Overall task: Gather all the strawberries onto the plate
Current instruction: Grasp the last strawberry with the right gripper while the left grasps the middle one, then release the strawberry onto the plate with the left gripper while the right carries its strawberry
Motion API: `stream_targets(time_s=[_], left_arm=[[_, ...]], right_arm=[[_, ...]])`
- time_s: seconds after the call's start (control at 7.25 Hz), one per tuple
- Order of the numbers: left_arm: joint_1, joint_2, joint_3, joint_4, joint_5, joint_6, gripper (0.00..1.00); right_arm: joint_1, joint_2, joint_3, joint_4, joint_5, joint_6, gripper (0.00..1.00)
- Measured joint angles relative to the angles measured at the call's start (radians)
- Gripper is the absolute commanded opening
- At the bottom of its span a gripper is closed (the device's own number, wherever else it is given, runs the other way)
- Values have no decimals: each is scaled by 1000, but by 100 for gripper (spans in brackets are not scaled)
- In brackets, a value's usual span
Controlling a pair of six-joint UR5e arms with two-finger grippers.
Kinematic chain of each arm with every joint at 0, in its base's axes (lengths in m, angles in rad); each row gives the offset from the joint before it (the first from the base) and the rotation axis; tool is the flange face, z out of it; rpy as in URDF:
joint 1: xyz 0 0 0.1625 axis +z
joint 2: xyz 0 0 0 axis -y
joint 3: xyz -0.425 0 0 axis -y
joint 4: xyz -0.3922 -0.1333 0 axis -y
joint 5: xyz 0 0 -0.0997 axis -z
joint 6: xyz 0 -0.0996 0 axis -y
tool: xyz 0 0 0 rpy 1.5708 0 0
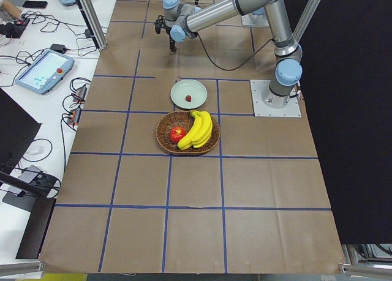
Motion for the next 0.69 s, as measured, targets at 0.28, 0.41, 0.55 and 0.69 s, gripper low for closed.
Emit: stream_targets(time_s=[0.28, 0.41, 0.55, 0.69], left_arm=[[-1, -18, 0, 1, 1, -2, 50], [-1, -29, 6, 1, 0, -2, 29], [0, -36, 11, 1, -1, -2, 6], [0, -33, 14, 1, 0, -2, 0]], right_arm=[[-6, 39, 14, -18, 9, -7, 97], [-7, 59, 14, -19, 10, -7, 93], [-7, 73, 14, -20, 10, -8, 80], [-7, 81, 15, -19, 7, -7, 68]])
